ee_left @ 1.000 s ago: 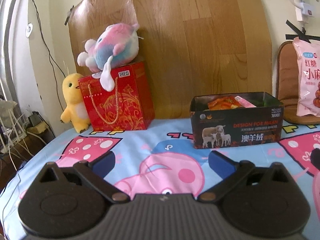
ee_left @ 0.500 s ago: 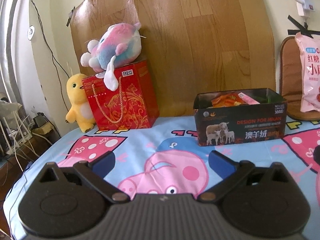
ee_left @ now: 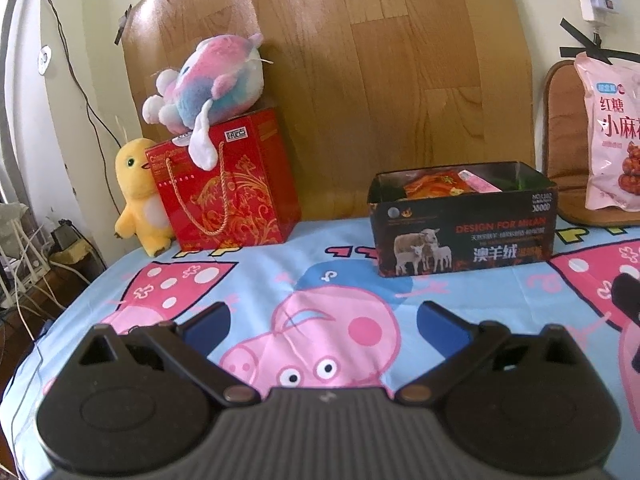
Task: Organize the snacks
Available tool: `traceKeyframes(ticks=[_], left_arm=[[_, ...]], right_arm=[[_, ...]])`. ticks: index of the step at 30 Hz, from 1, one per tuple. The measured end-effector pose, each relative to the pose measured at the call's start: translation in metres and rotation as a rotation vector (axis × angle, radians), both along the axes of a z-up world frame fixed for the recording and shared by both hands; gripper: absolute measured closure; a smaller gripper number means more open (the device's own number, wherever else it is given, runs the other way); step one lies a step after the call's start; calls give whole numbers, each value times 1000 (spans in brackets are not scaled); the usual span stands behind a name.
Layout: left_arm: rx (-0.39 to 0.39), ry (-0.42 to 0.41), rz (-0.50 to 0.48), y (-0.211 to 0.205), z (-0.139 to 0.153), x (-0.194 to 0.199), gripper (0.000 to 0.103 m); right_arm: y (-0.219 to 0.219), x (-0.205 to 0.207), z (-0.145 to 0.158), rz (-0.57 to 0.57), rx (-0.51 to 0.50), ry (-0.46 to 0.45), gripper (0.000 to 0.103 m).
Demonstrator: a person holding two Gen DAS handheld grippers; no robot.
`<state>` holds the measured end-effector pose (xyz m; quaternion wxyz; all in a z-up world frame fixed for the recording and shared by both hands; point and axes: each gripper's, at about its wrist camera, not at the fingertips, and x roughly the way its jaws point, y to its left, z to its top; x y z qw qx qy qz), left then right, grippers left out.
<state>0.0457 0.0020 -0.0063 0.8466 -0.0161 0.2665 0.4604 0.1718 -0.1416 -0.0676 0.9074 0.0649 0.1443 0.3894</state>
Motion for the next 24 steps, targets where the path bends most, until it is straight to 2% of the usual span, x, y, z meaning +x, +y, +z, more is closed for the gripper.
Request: traceKeyframes(ticks=[5, 16, 24], left_arm=[[14, 7, -2, -1, 1, -1, 0], [-67, 24, -41, 2, -4, 2, 0], [-90, 34, -57, 1, -8, 5, 0]], right_arm=[[0, 0, 0, 0, 0, 2, 0], [0, 1, 0, 1, 1, 2, 0], [0, 0, 0, -1, 1, 3, 0]])
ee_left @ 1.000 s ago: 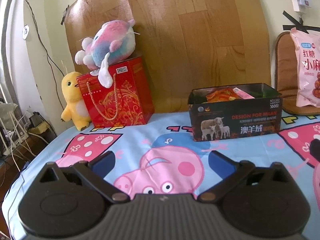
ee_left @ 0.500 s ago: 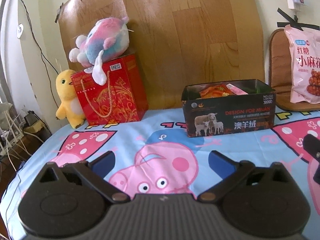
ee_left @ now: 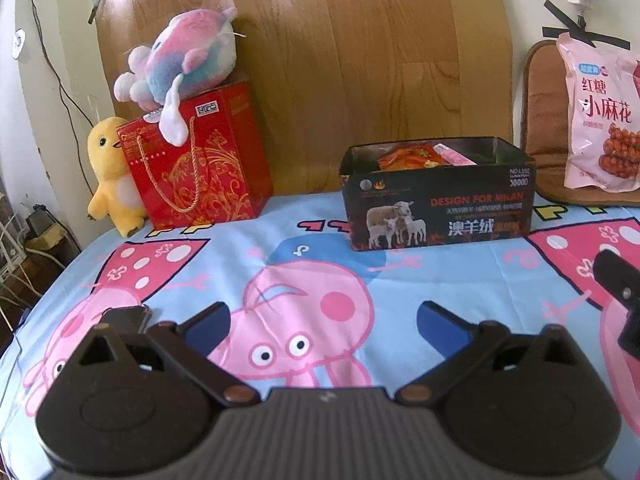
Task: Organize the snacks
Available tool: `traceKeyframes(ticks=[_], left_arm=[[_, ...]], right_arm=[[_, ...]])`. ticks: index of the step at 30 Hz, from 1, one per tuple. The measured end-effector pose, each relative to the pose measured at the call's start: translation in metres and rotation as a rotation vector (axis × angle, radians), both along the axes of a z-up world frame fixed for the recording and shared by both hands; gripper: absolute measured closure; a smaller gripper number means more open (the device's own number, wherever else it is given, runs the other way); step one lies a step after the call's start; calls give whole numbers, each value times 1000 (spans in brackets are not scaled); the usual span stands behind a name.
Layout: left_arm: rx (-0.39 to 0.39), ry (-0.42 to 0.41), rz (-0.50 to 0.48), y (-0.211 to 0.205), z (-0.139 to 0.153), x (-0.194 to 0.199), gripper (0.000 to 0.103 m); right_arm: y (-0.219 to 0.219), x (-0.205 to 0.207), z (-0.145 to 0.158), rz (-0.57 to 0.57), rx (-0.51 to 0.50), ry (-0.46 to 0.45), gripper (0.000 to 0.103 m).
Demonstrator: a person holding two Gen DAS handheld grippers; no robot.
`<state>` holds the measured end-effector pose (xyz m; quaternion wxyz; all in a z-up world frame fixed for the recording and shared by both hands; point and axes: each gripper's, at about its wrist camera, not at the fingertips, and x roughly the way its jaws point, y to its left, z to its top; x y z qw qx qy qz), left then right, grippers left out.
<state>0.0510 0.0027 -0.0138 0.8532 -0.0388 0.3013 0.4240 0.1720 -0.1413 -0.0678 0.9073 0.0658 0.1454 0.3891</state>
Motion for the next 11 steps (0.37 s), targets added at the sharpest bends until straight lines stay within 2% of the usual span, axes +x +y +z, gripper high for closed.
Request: traceKeyframes(ticks=[11], left_arm=[[-9, -19, -36, -2, -1, 0, 0]], right_arm=[[0, 1, 0, 1, 0, 1, 0]])
